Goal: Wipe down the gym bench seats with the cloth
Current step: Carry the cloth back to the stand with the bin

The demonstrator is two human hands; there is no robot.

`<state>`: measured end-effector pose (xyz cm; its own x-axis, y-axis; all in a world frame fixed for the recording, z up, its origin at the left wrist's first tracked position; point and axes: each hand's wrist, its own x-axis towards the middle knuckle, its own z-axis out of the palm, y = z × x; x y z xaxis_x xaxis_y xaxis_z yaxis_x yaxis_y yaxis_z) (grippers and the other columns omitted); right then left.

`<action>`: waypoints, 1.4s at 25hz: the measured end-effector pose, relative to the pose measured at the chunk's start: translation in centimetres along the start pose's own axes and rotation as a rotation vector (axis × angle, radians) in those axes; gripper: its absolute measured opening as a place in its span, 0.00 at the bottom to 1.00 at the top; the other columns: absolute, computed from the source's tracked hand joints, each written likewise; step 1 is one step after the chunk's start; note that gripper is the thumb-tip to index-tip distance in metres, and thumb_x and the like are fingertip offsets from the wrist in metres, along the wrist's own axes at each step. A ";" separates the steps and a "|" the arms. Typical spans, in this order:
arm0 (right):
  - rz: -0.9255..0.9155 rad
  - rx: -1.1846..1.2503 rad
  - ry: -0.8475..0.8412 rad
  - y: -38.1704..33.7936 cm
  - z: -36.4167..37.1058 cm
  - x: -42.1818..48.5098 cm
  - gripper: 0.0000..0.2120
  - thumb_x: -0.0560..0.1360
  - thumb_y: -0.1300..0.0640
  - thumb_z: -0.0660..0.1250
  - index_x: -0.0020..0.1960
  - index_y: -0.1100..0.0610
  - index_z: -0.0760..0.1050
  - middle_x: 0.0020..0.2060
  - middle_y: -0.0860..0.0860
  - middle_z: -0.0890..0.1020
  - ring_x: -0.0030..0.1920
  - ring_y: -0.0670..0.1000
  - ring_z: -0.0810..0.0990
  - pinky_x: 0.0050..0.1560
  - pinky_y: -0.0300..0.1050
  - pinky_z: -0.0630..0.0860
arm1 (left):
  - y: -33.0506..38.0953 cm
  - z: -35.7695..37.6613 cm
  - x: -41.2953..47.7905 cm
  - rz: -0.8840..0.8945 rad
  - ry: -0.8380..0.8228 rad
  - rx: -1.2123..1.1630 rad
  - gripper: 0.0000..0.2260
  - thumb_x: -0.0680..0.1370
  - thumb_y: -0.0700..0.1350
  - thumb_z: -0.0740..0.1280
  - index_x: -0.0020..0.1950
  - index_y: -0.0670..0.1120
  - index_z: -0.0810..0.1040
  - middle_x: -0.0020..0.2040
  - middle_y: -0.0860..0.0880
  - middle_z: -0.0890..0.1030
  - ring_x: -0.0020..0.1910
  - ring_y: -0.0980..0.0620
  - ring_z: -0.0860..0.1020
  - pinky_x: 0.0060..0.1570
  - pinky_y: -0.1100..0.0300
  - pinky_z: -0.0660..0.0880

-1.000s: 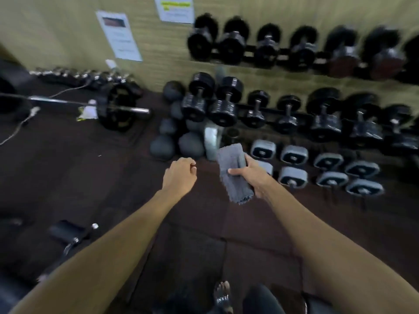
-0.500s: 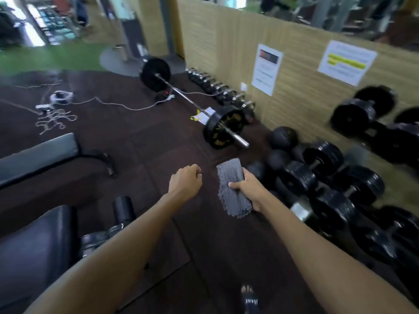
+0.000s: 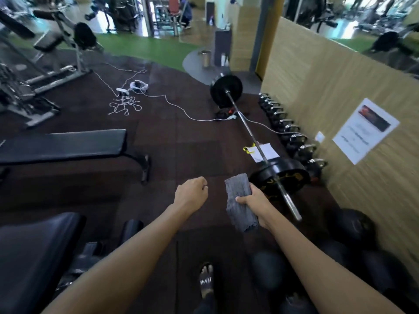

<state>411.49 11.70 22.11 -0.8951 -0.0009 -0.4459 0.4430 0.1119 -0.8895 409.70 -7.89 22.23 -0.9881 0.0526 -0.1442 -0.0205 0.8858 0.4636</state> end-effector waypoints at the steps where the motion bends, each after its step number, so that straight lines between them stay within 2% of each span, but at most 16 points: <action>1: -0.005 -0.011 -0.005 -1.6 0.2 3.8 0.19 0.77 0.71 0.65 0.65 0.57 0.72 0.56 0.56 0.81 0.55 0.55 0.81 0.54 0.50 0.80 | -0.3 -0.6 3.8 -0.003 0.012 -0.002 0.13 0.82 0.46 0.58 0.62 0.48 0.77 0.60 0.49 0.81 0.58 0.46 0.78 0.60 0.50 0.73; 3: -0.023 -0.020 -0.022 -5.4 0.6 11.1 0.19 0.77 0.71 0.65 0.64 0.56 0.72 0.56 0.56 0.81 0.55 0.56 0.81 0.56 0.52 0.79 | -0.8 -2.2 11.5 -0.023 0.029 -0.012 0.13 0.81 0.46 0.58 0.62 0.48 0.77 0.59 0.49 0.82 0.58 0.46 0.79 0.58 0.51 0.74; 8: -0.021 -0.013 -0.043 -14.5 0.9 27.1 0.17 0.77 0.71 0.64 0.62 0.57 0.72 0.51 0.53 0.81 0.48 0.50 0.81 0.43 0.42 0.78 | -1.0 -6.5 28.6 -0.063 0.034 -0.019 0.12 0.81 0.45 0.58 0.61 0.48 0.78 0.56 0.49 0.83 0.55 0.46 0.80 0.57 0.52 0.75; 10: 0.000 -0.011 -0.067 -17.5 0.7 34.0 0.17 0.77 0.71 0.64 0.63 0.57 0.71 0.50 0.52 0.81 0.47 0.49 0.81 0.41 0.41 0.77 | -1.1 -7.6 36.0 -0.085 0.012 0.011 0.13 0.81 0.45 0.58 0.61 0.48 0.78 0.57 0.49 0.83 0.56 0.46 0.79 0.57 0.52 0.75; 17: -0.049 -0.031 -0.109 -28.5 1.7 62.6 0.19 0.77 0.71 0.64 0.64 0.56 0.70 0.53 0.54 0.80 0.49 0.51 0.80 0.43 0.41 0.76 | -3.5 -10.3 65.0 -0.150 0.022 0.010 0.13 0.80 0.46 0.58 0.62 0.50 0.77 0.57 0.50 0.82 0.58 0.46 0.78 0.59 0.52 0.73; 21: -0.046 -0.098 -0.147 -37.4 4.0 77.9 0.19 0.77 0.70 0.64 0.66 0.57 0.71 0.57 0.56 0.81 0.54 0.54 0.80 0.52 0.48 0.79 | -5.7 -15.1 80.6 -0.217 0.086 -0.045 0.13 0.80 0.46 0.59 0.61 0.50 0.78 0.57 0.50 0.83 0.58 0.45 0.79 0.59 0.50 0.74; 27: -0.018 -0.158 -0.224 -49.3 11.2 98.3 0.17 0.78 0.69 0.63 0.65 0.56 0.70 0.55 0.55 0.80 0.52 0.53 0.80 0.45 0.43 0.77 | -13.2 -22.3 101.9 -0.279 0.115 -0.081 0.13 0.80 0.47 0.59 0.61 0.50 0.78 0.56 0.50 0.83 0.57 0.45 0.79 0.58 0.52 0.74; 31: -0.017 -0.175 -0.195 -55.0 18.7 113.5 0.16 0.78 0.69 0.64 0.63 0.56 0.70 0.57 0.56 0.81 0.53 0.55 0.81 0.53 0.49 0.78 | -20.7 -26.6 118.5 -0.254 0.101 -0.046 0.13 0.80 0.46 0.60 0.61 0.50 0.78 0.58 0.49 0.83 0.60 0.44 0.78 0.58 0.52 0.73; 35: 0.003 -0.111 -0.183 -63.2 24.3 126.3 0.17 0.78 0.70 0.64 0.64 0.57 0.71 0.52 0.52 0.81 0.49 0.50 0.80 0.45 0.42 0.77 | -26.1 -33.1 132.8 -0.223 0.067 -0.044 0.13 0.79 0.47 0.59 0.60 0.50 0.78 0.57 0.49 0.83 0.58 0.44 0.79 0.57 0.51 0.75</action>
<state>271.61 -19.66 19.59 -0.8652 -0.1798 -0.4680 0.4281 0.2209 -0.8763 273.93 -39.24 19.91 -0.9664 -0.1737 -0.1896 -0.2442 0.8511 0.4647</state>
